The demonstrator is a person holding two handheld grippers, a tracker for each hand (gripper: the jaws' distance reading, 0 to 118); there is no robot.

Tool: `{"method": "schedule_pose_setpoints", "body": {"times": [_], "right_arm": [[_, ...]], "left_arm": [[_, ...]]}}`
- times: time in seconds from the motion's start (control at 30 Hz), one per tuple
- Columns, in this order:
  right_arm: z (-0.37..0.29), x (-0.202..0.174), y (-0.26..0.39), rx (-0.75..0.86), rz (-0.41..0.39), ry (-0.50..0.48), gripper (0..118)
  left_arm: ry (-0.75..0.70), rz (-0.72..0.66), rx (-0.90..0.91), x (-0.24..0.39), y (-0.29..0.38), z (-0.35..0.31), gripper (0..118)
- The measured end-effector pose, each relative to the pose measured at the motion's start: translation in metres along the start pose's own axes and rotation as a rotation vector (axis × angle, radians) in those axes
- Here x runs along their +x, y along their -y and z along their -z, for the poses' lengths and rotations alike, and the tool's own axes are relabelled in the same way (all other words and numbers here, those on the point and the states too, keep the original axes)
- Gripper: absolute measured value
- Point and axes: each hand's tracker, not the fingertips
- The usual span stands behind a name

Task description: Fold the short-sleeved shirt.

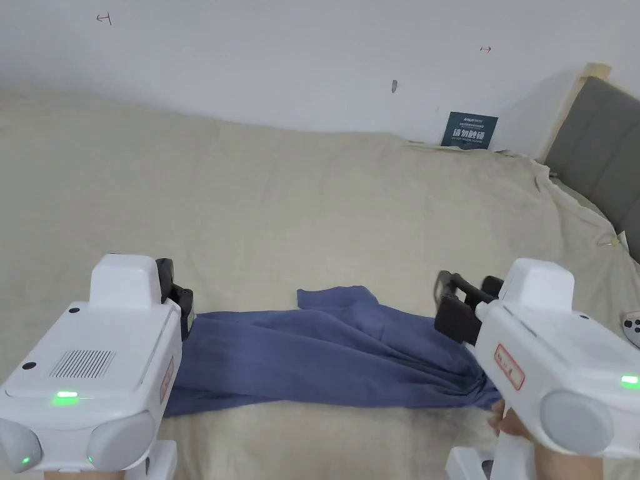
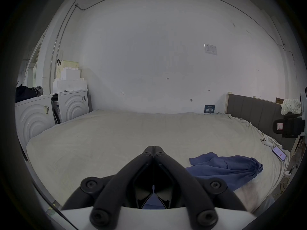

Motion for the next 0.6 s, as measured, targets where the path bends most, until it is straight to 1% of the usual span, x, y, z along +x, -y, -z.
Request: {"method": "schedule_pose_setpoints", "body": {"times": [0.03,0.07,0.1,0.17,0.23,0.27,0.3,0.37,0.4,0.53,0.6], "right_arm": [[0.006,0.003,-0.004,-0.018,0.008,-0.005,90],[0.014,0.006,-0.008,-0.021,0.013,-0.009,101],[0.021,0.008,-0.014,-0.041,0.01,-0.011,103],[0.039,0.014,-0.025,-0.087,0.02,0.005,104],[0.064,0.02,-0.037,-0.176,0.007,0.015,106],[0.079,0.023,-0.044,-0.238,-0.025,0.022,106],[0.094,0.025,-0.048,-0.263,-0.043,0.033,106],[0.124,0.031,-0.054,-0.334,-0.071,0.049,106],[0.14,0.035,-0.057,-0.377,-0.07,0.054,106],[0.198,0.043,-0.057,-0.583,-0.098,0.035,106],[0.223,0.041,-0.05,-0.658,-0.144,0.025,106]], "left_arm": [[0.0,0.0,-0.001,-0.001,0.0,0.001,0],[0.002,-0.002,-0.002,-0.002,-0.001,0.001,0],[0.001,-0.003,0.0,-0.002,-0.001,0.003,0],[-0.002,-0.006,0.001,-0.003,-0.003,0.005,0],[-0.005,-0.012,0.002,-0.004,-0.004,0.009,0],[-0.007,-0.015,0.002,-0.005,-0.005,0.012,0],[-0.009,-0.016,0.002,-0.005,-0.005,0.014,0],[-0.012,-0.016,-0.001,-0.005,-0.006,0.02,0],[-0.013,-0.018,-0.002,-0.005,-0.006,0.022,0],[-0.014,-0.025,-0.012,-0.005,-0.005,0.036,0],[-0.015,-0.023,-0.019,-0.004,-0.004,0.043,0]]}}
